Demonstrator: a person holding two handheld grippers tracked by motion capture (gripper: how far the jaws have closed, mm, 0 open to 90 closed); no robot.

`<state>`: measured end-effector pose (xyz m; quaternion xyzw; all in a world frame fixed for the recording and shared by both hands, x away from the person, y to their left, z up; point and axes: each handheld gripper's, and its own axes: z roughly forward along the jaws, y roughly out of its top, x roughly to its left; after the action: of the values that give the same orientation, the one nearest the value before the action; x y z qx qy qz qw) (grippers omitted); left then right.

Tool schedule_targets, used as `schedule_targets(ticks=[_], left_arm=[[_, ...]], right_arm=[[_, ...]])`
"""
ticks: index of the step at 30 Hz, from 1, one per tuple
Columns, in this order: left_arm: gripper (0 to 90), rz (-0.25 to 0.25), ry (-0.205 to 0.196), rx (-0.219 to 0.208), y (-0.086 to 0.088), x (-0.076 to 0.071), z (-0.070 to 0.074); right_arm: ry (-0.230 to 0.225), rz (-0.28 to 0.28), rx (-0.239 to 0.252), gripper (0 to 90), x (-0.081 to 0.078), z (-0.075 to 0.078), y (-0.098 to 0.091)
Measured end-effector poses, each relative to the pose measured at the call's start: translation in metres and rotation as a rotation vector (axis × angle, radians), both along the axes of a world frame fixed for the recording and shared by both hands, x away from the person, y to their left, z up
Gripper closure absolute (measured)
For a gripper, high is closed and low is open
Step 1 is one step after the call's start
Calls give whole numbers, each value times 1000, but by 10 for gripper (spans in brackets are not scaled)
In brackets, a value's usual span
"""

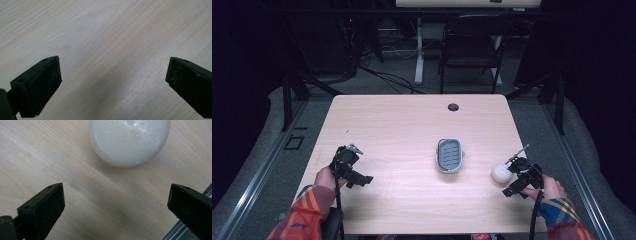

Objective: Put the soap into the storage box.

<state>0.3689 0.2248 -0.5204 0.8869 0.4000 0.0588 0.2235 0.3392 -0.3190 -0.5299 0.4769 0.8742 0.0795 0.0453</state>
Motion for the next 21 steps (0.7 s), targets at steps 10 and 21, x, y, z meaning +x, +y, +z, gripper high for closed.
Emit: schedule_targets(ticks=[10,21], left_arm=[[2,1,-9,-1,1,-2,1],[2,-1,-10,10,1,-3,1]], right_arm=[[21,31,-29,2,0,4,1],[30,65,-50,0,5,6,6]])
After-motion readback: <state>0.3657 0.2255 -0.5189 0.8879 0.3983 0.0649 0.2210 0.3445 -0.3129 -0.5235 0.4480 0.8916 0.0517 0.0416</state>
